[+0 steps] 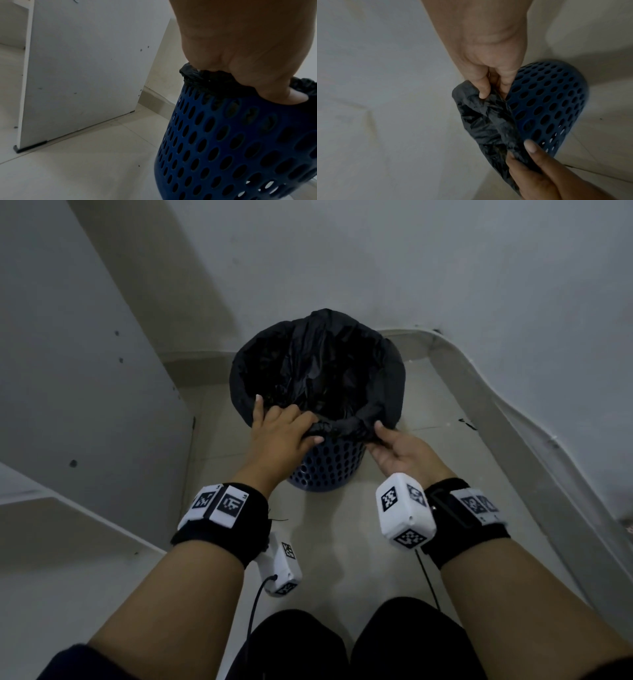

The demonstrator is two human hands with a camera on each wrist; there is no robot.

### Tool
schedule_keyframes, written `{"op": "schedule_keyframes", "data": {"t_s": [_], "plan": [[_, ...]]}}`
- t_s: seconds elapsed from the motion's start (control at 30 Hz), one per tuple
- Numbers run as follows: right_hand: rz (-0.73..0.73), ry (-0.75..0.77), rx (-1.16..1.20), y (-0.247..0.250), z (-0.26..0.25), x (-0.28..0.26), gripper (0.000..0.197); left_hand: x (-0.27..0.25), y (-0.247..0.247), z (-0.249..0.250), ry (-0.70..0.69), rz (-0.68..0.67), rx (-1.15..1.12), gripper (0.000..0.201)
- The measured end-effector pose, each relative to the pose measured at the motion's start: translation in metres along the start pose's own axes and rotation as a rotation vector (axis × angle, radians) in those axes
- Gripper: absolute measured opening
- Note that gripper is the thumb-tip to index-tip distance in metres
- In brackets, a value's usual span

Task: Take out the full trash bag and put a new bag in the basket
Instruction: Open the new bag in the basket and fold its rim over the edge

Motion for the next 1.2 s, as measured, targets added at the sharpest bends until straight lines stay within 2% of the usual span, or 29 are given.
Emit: {"op": "schedule_keyframes", "data": {"t_s": [0.13,0.2,0.3,0.37,0.43,0.57,0.63,0.73,0.8,0.93,1.03,1.1,1.2], "plan": [[0.112,-0.054,0.143,0.010,0.009,-0.007,0.035,0.000,-0.001,0.000,-0.002,-0.020,-0.005,0.035],[0.113,-0.079,0.103,0.008,0.012,-0.009,0.042,0.000,0.000,0.000,-0.007,-0.023,-0.002,0.035],[0.132,-0.105,0.019,0.006,0.018,0.001,0.020,0.000,0.000,-0.001,-0.007,-0.027,-0.001,0.039],[0.165,-0.126,-0.024,0.008,0.019,0.007,0.022,0.000,0.000,-0.002,0.000,-0.041,0.008,0.044],[0.166,-0.143,0.059,0.008,0.016,0.008,0.023,0.001,0.000,0.000,0.001,-0.049,0.020,0.041],[0.045,-0.117,0.243,0.001,0.019,0.002,0.013,0.003,-0.002,0.002,0.003,-0.052,0.033,0.038],[0.007,-0.090,0.289,0.001,0.026,0.005,0.019,0.003,-0.002,0.002,0.004,-0.058,0.030,0.037],[0.053,-0.061,0.363,0.002,0.038,0.015,0.023,0.003,-0.002,0.001,-0.005,-0.067,0.031,0.037],[0.095,-0.067,0.328,0.003,0.042,0.017,0.021,0.003,-0.002,0.000,-0.012,-0.068,0.027,0.037],[0.164,-0.131,0.093,0.003,0.037,0.007,0.020,0.004,-0.002,0.001,-0.014,-0.075,0.017,0.038],[0.147,-0.130,0.078,0.000,0.021,0.002,0.022,0.004,-0.001,0.002,-0.020,-0.061,0.019,0.037],[0.086,-0.107,0.055,-0.006,0.013,-0.002,0.023,0.003,-0.003,0.002,-0.034,-0.058,0.018,0.038],[0.006,-0.083,-0.116,-0.015,0.015,-0.002,0.017,0.003,-0.004,-0.001,-0.053,-0.073,0.021,0.058]]}}
Point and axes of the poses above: each hand's wrist, its own x-axis towards the middle knuckle, its own y-axis out of the back of the hand, z = x × y, the point moved 7 cm from there along x, towards the middle knuckle, and after that the axes turned 11 degrees about y, right-handed, at the moved point
